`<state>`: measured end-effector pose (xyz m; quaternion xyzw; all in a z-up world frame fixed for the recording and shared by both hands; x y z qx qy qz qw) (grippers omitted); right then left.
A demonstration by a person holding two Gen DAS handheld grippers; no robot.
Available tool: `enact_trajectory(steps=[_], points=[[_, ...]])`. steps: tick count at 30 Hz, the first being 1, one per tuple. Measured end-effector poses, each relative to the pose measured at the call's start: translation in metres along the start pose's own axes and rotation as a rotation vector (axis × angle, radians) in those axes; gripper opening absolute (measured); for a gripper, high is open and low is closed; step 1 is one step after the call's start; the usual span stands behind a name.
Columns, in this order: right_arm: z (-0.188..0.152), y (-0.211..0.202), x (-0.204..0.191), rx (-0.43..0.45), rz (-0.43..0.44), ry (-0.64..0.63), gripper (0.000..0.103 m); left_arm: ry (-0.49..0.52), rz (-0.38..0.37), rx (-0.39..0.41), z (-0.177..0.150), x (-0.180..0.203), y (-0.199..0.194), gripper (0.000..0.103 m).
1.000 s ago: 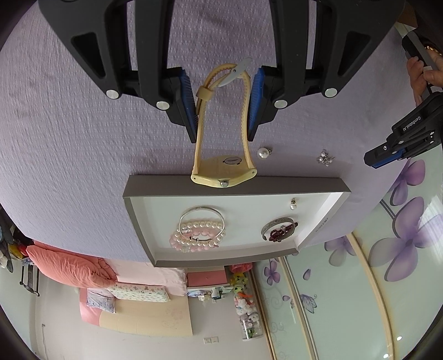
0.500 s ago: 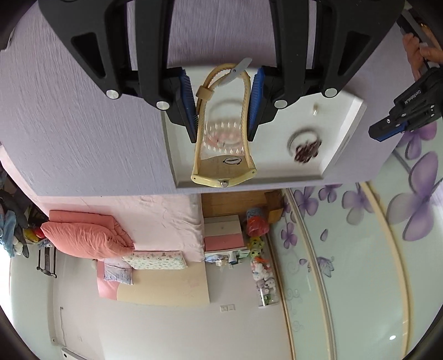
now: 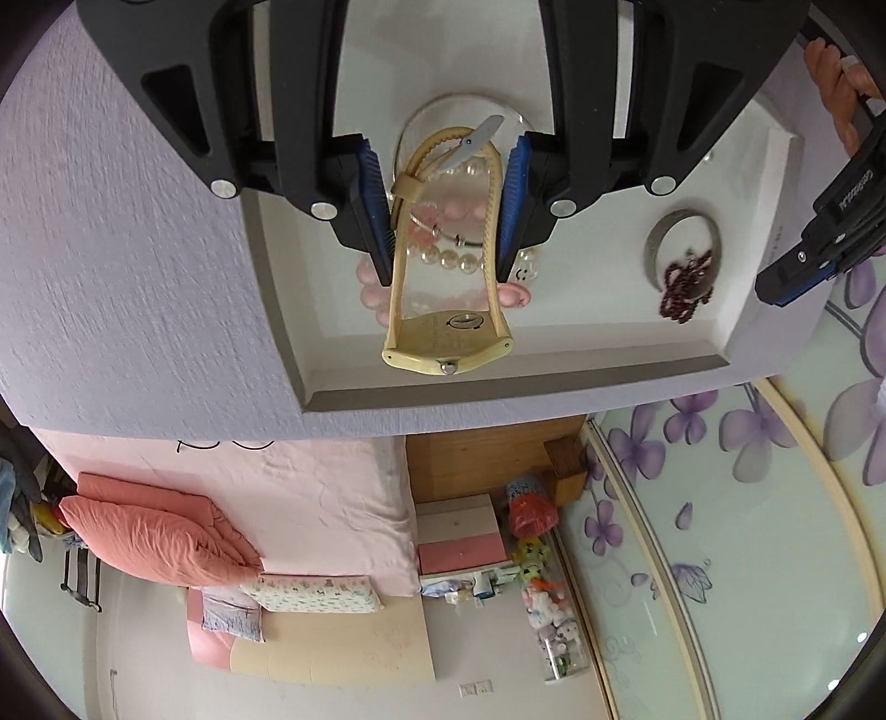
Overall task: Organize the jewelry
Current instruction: 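Carry the watch and ring into the tray and open both grippers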
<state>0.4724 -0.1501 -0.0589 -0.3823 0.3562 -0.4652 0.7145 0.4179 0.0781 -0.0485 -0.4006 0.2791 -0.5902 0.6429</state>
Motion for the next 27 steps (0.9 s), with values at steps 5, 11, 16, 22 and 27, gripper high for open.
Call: enact_trajectory(steps=[5,11,16,22,27], points=[[-0.004,-0.007,-0.004,0.027,0.0,-0.025,0.065,0.005,0.0,-0.012,0.001,0.001,0.008,0.022],[-0.011,-0.02,0.0,0.052,0.021,-0.027,0.067,0.015,-0.003,-0.015,0.004,0.005,0.012,0.022],[-0.015,-0.031,0.01,0.081,0.019,-0.013,0.068,0.019,-0.017,-0.018,0.004,0.012,0.014,0.022],[-0.019,-0.041,0.014,0.111,0.012,-0.017,0.068,0.044,-0.028,-0.024,0.006,0.024,0.02,0.022],[-0.022,-0.044,0.012,0.126,-0.01,-0.047,0.068,0.055,-0.03,-0.033,0.006,0.033,0.026,0.024]])
Point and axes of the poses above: each gripper's, at about its wrist camera, not at the fingertips, and y roughly the way its jaws point, x to its right, z to its top, the point moved 4 cm from there along y, roughly the way its jaws point, and after that the axes turned 12 degrees about -x, right-handed, at the moved point
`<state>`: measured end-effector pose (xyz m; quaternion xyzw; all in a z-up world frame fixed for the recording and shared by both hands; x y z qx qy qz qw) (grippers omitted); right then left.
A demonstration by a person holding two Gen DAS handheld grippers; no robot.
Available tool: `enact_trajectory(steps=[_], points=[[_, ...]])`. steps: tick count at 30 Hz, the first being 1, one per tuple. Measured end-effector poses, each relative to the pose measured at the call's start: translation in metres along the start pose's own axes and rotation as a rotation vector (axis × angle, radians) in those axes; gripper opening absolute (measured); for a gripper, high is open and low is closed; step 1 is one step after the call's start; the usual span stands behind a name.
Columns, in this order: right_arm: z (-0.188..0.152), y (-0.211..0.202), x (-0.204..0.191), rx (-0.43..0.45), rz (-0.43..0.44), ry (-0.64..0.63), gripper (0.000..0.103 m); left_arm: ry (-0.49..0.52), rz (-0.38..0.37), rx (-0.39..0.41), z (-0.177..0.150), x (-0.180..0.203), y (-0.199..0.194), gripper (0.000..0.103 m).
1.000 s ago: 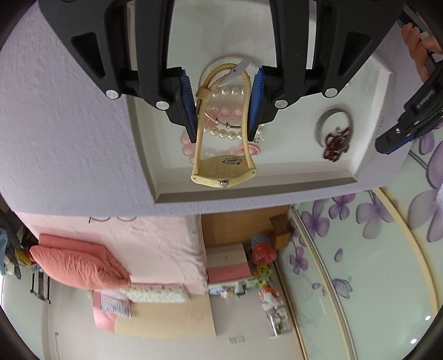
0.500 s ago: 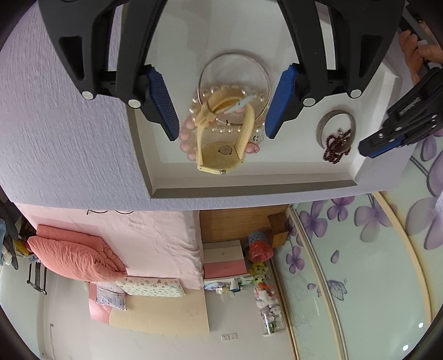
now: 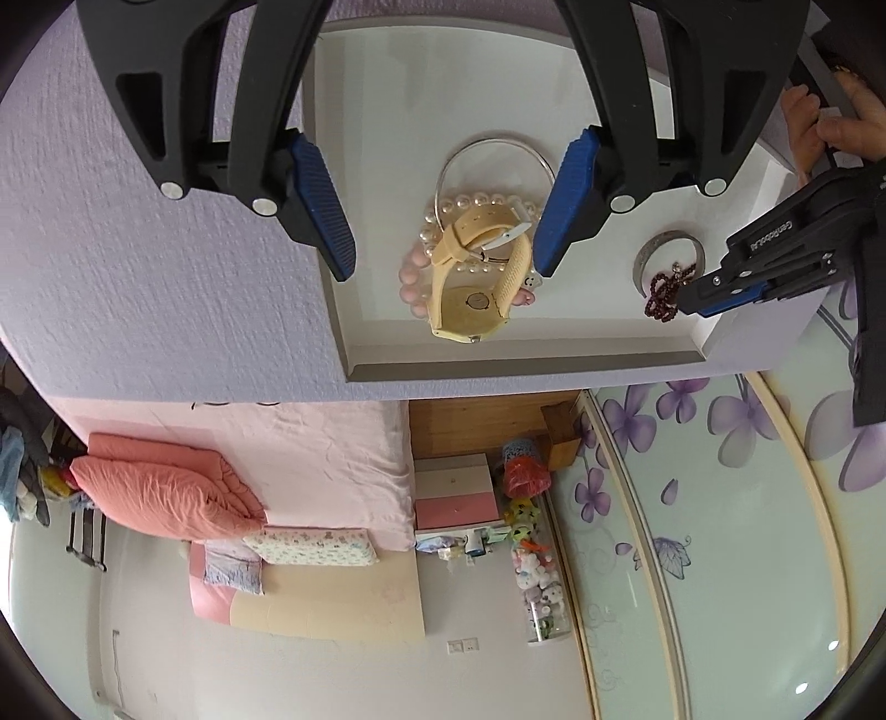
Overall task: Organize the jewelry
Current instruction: 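Carry the watch and ring into the tray and open both grippers, then move both grippers back toward the remaining pearl earrings on the bed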
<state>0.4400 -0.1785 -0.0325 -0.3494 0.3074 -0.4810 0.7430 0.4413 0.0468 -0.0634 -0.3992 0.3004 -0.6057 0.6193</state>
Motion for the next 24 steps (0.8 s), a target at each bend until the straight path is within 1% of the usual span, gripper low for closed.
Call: enact_trajectory(steps=[1,2,3,13,15,21,24], points=[[-0.001,0.0,0.0,0.0,0.002,-0.003,0.068,0.0,0.002,0.003,0.0,-0.001,0.0,0.027],[-0.002,0.0,0.0,0.0,0.004,-0.003,0.068,-0.001,0.009,0.008,0.001,-0.003,-0.002,0.042],[-0.004,0.0,0.0,-0.002,0.008,-0.003,0.068,-0.009,0.025,0.022,0.0,-0.004,-0.004,0.055],[-0.019,-0.017,-0.009,0.006,0.036,-0.014,0.068,-0.065,0.029,0.075,-0.004,-0.031,-0.037,0.056],[-0.025,-0.022,-0.014,0.008,0.045,-0.016,0.068,-0.071,0.03,0.083,-0.008,-0.036,-0.045,0.058],[-0.046,-0.038,-0.028,0.014,0.075,-0.029,0.068,-0.084,0.048,0.112,-0.034,-0.056,-0.073,0.063],[-0.057,-0.043,-0.034,0.009,0.087,-0.034,0.068,-0.084,0.067,0.129,-0.058,-0.066,-0.09,0.066]])
Point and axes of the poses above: each gripper's, at about its wrist camera, not at the fingertips, and y roughly the way its jaws point, x to its right, z to its top, the point moved 4 cm from there along y, roughly the way its jaws point, and after that the axes turned 12 degrees about -x, right-handed, at the moved point
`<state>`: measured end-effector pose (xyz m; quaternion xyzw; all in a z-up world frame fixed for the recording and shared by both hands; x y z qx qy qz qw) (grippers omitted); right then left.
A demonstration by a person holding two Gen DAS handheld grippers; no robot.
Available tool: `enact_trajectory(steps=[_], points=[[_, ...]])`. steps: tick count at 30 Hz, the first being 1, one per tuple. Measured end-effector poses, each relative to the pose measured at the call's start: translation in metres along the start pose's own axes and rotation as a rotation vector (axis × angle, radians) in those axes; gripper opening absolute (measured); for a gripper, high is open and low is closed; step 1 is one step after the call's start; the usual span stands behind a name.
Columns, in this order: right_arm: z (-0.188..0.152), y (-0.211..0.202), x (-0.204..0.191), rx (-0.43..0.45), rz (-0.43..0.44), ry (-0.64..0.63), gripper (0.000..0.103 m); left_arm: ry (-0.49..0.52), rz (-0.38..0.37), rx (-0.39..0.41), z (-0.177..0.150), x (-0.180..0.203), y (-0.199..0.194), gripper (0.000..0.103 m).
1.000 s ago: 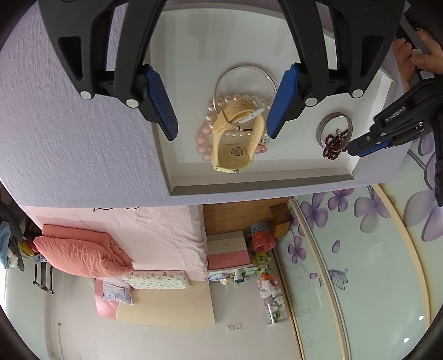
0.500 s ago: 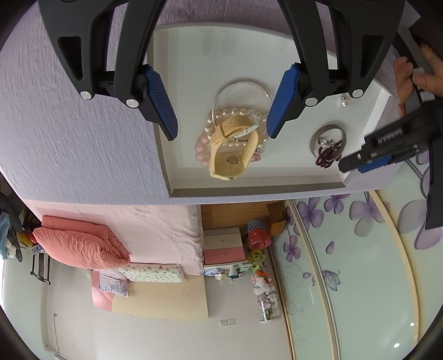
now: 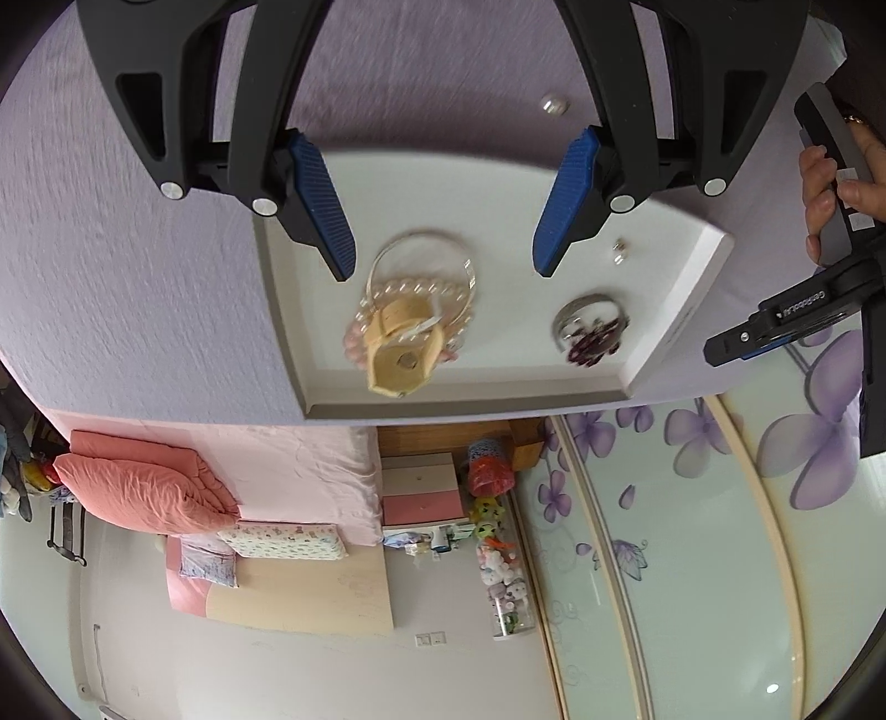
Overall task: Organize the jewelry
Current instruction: 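Move both grippers back toward the remaining pearl earrings on the bed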
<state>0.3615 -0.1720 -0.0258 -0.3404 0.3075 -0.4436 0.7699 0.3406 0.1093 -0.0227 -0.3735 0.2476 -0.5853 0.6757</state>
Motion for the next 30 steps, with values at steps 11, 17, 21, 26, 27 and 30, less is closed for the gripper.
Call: enact_trajectory(steps=[11,17,21,26,27,30], points=[[-0.049,0.0,-0.026,-0.066,0.013,-0.025,0.06,0.001,0.001,0.013,-0.075,-0.024,-0.043,0.078],[-0.068,0.004,-0.036,-0.099,0.003,-0.034,0.057,0.024,-0.005,0.005,-0.105,-0.024,-0.052,0.081],[-0.074,0.008,-0.04,-0.116,0.002,-0.032,0.054,0.027,-0.012,-0.001,-0.114,-0.023,-0.054,0.081],[-0.079,0.013,-0.046,-0.136,-0.001,-0.043,0.054,0.02,-0.018,-0.004,-0.119,-0.025,-0.054,0.081],[-0.079,0.014,-0.047,-0.14,0.0,-0.043,0.053,0.019,-0.019,-0.005,-0.119,-0.025,-0.054,0.081],[-0.08,0.016,-0.049,-0.147,0.001,-0.04,0.053,0.018,-0.022,-0.008,-0.12,-0.026,-0.052,0.081]])
Point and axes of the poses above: each gripper's, at about its wrist camera, not at the fingertips, and y roughly the way its jaws point, x to its right, z to its top, the point moved 4 cm from there along y, roughly the way its jaws point, and after that the axes turned 12 degrees about -x, right-handed, at the moved point
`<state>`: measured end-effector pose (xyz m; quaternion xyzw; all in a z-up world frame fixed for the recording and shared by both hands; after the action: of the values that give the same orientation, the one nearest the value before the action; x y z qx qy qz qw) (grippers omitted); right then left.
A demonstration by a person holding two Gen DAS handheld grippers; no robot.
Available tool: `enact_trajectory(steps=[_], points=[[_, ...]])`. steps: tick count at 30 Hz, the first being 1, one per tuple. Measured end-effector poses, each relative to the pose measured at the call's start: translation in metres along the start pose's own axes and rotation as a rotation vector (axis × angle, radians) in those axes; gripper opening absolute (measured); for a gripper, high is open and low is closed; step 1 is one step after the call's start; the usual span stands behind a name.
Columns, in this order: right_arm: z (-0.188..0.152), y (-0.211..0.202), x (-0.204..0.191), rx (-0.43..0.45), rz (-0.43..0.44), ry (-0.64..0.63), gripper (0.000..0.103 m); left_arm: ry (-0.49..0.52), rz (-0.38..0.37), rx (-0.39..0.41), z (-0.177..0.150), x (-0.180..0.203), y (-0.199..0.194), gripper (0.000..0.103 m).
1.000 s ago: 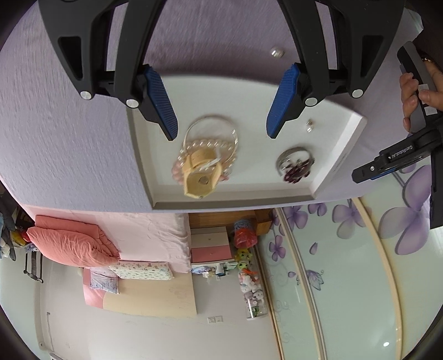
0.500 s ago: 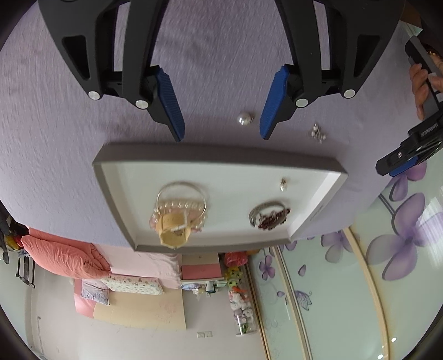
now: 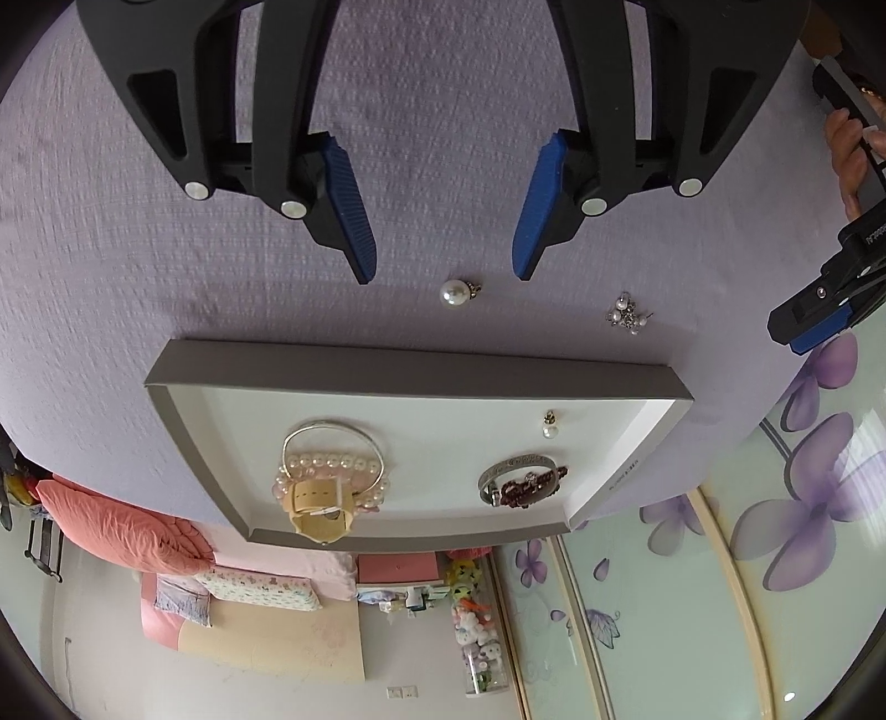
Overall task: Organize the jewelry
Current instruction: 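Move both grippers back toward the remaining pearl earrings on the bed, then close the right gripper on the single pearl stud earring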
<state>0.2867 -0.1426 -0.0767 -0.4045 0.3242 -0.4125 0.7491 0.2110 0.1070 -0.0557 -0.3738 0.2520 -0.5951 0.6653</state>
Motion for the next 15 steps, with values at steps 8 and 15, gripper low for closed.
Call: enact_trajectory(steps=[8,15], points=[[0.001,0.009,-0.007,-0.022,-0.015,-0.02,0.048,0.002,-0.005,-0.005,0.0,0.0,0.006,0.082],[0.009,0.017,-0.014,-0.02,-0.065,-0.039,0.039,0.001,-0.002,-0.006,0.001,0.0,0.006,0.082]])
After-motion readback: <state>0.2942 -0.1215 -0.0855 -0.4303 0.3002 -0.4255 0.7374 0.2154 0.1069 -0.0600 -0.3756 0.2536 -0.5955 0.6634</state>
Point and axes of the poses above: each gripper's, at about its wrist camera, not at the fingertips, and y roughly the way its jaws point, x to its right, z to its top, the point moved 4 cm from there along y, roughly the way its jaws point, and after that the axes turned 12 degrees about -x, right-handed, at the moved point
